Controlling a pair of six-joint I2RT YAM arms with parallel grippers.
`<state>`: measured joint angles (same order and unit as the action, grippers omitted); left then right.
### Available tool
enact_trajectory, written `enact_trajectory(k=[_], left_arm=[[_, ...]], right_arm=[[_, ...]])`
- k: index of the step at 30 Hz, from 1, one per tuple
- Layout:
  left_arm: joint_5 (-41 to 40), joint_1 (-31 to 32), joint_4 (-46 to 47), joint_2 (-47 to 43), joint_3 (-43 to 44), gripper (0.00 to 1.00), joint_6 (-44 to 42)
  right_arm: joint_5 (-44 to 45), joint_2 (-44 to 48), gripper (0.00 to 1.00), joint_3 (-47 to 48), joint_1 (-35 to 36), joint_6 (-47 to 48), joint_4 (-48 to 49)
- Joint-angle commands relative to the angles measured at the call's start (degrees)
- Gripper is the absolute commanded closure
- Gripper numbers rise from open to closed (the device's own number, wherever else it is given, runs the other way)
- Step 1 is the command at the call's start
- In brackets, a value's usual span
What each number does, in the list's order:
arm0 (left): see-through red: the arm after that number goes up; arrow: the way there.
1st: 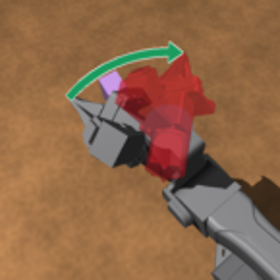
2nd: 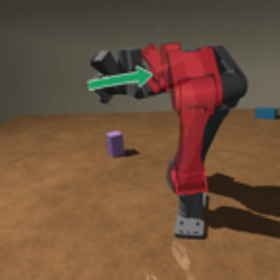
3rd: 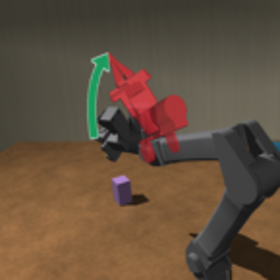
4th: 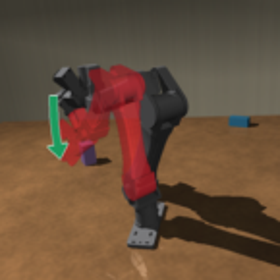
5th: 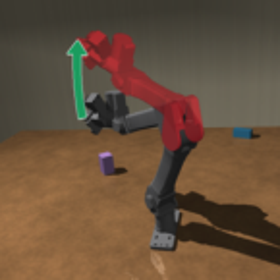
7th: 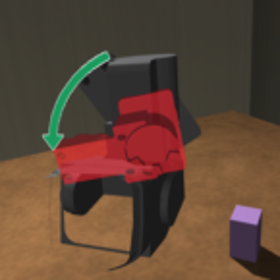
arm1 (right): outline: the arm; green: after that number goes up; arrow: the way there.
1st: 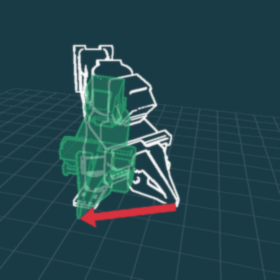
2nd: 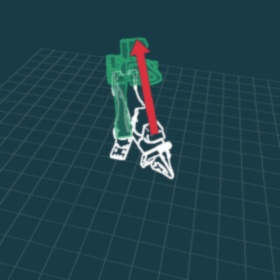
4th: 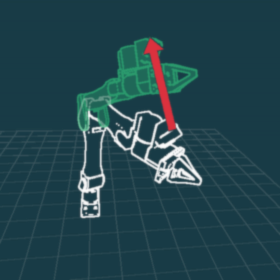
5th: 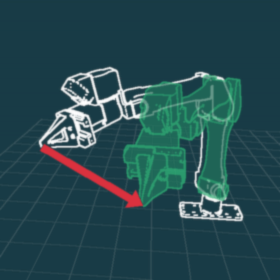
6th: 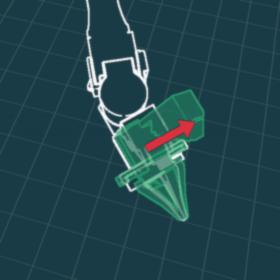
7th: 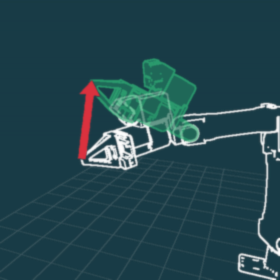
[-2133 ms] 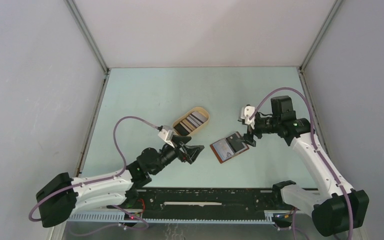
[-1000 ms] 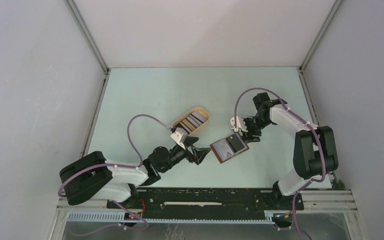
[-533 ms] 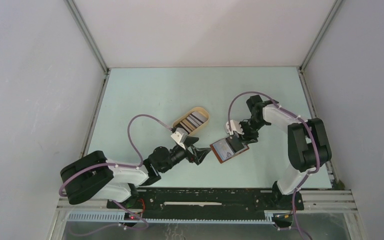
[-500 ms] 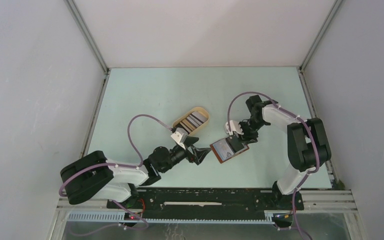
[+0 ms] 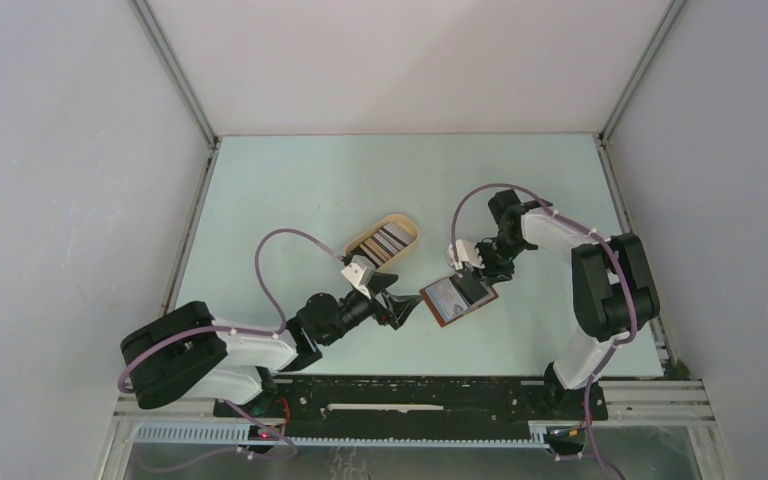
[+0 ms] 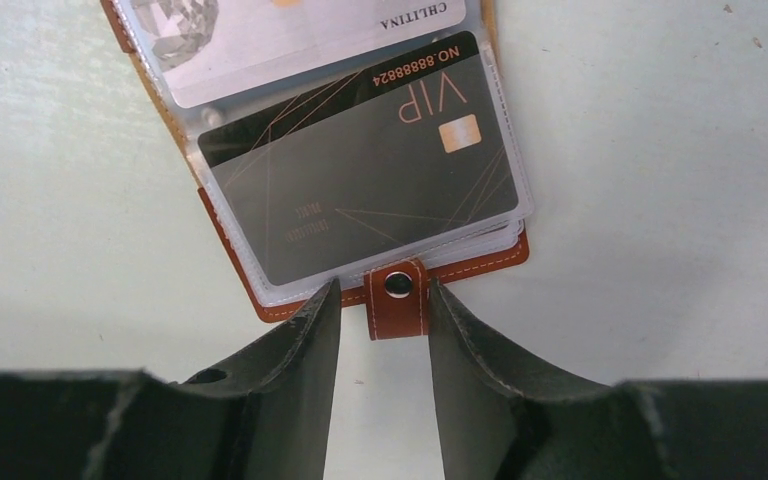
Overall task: Put the credit cards into the card holder
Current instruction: Close the card holder at the center of the board.
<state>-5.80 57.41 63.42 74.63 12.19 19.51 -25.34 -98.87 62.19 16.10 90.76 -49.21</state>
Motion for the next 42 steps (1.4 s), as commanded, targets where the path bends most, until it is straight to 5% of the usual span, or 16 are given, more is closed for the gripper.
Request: enact_trajectory(k=[1,17,36,42], left_arm=[[0.0,-0.2,2.9,0.3,0.8,0.16,-0.4],[0.0,-0.2,3.5,0.3,0.5,0.16,-0.3],[0.4,-0.2,3.5,0.3,0.5,0.17,-0.2],[0.4,-0.2,3.5,0.3,0.5,0.18,-0.2]], right_arm=[[0.0,-0.6,0.57,1.5,0.0,-1.3,2.0],[-4.3,0.7,0.78,2.9,-4.4,-5.8,1.4],[-8.7,-0.7,0.77,5.4,-6.7,-17.9,3.1],[-10.3,-0.7,0.65,5.4,-6.8,-17.0,1.2]])
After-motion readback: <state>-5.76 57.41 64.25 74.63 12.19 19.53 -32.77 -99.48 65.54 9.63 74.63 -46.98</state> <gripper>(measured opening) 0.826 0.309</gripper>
